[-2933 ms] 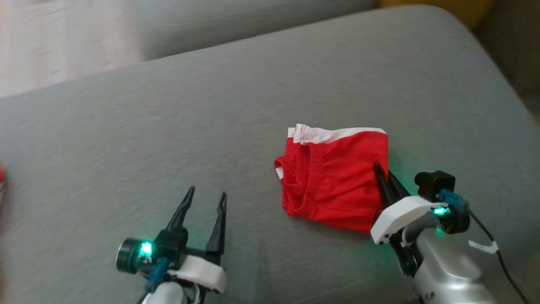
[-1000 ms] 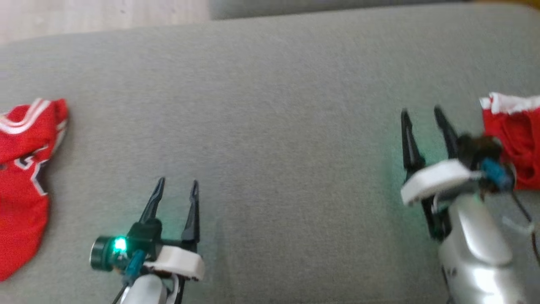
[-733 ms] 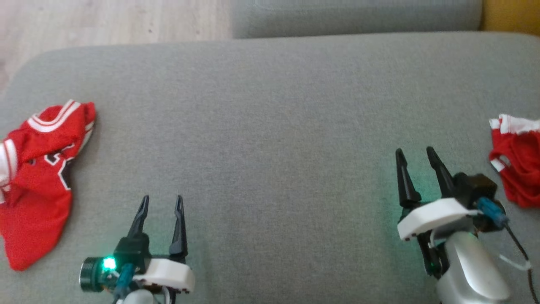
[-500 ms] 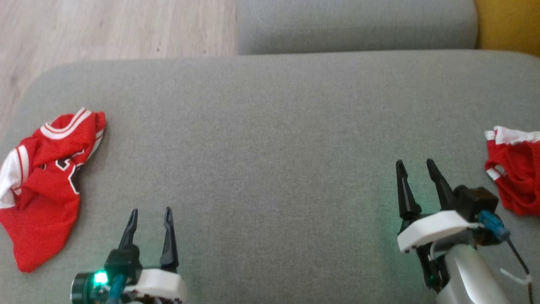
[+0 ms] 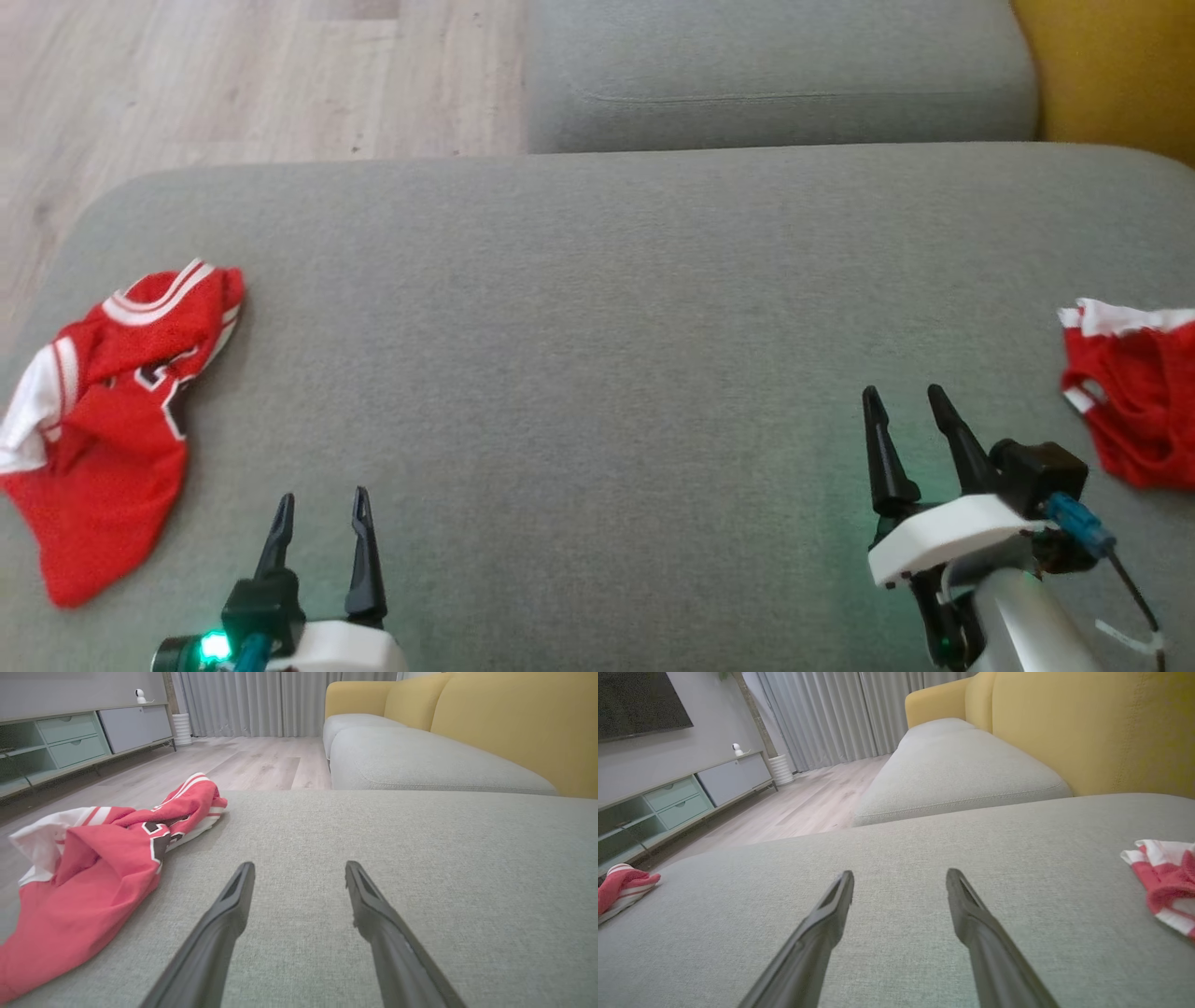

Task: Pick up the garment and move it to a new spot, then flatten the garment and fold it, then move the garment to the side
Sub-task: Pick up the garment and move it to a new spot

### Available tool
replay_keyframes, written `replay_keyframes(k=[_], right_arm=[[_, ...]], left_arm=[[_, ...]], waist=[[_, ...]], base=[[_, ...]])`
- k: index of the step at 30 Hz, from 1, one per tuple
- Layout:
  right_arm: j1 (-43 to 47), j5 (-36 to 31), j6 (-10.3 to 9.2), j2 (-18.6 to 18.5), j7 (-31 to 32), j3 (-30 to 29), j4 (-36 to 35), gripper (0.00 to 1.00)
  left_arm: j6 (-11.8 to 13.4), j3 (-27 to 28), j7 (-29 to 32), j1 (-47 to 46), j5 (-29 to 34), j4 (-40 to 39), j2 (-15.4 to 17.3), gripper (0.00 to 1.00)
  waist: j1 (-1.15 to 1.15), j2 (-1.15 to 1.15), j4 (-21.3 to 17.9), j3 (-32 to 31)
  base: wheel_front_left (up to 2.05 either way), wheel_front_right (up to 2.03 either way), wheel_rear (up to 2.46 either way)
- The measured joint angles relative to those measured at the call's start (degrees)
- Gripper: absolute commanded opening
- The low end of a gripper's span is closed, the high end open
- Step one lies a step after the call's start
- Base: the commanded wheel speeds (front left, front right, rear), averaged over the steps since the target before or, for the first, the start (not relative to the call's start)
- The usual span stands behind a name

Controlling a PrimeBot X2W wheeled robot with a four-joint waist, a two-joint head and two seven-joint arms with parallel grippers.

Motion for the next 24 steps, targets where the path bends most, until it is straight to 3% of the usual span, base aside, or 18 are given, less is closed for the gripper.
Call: replay_keyframes(k=[5,12,20,24], right_arm=[[0.1,0.2,0.0,0.0,0.0,1.6,0.5,1.0],[2.2,2.8,0.0,0.1,0.0,3.9,1.1,1.0],[2.1,3.7,0.0,0.1,0.0,5.2,1.2,1.0],[0.8,3.3,0.0,0.2,0.0,5.3,1.1,1.0]], left_arm=[[0.0,-0.6,0.0,0.0,-0.9,0.0,0.0,1.0],[0.0,-0.2,0.0,0.0,-0.6,-0.1,0.0,1.0],[0.0,5.9,0.0,2.6,-0.3,-0.2,0.1,1.0],[-0.2,8.5,0.0,3.3,-0.3,0.1,0.1,1.0]], waist=[[0.01,0.0,3.2,0.5],[0.01,0.0,11.9,1.1],[0.0,0.0,22.8,1.8],[0.0,0.0,26.1,3.3]], base=[[0.0,0.0,0.0],[0.0,0.0,0.0],[0.0,0.0,0.0],[0.0,0.0,0.0]])
